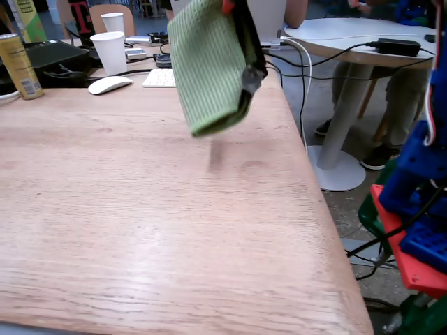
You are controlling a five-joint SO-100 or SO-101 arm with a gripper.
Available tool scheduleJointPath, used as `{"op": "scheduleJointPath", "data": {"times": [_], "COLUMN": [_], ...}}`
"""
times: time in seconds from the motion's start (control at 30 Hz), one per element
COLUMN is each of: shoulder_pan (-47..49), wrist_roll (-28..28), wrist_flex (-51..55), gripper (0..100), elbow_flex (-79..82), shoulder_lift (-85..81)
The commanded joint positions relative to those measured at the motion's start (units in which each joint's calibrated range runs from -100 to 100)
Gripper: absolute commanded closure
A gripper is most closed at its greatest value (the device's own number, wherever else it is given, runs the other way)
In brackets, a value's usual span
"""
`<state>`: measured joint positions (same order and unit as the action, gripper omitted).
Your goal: Clean the table
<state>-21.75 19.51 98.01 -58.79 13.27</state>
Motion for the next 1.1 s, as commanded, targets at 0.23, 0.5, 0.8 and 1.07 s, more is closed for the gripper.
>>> {"op": "scheduleJointPath", "data": {"times": [0.23,0.5,0.8,1.07], "shoulder_pan": [38.8,43.7,44.4,44.3], "wrist_roll": [-7.0,-8.7,-8.3,-8.4], "wrist_flex": [1.6,-17.0,-42.2,-44.9], "gripper": [99,99,99,87], "elbow_flex": [44.3,85.4,123.1,125.8], "shoulder_lift": [-33.2,-44.8,-44.1,-44.7]}}
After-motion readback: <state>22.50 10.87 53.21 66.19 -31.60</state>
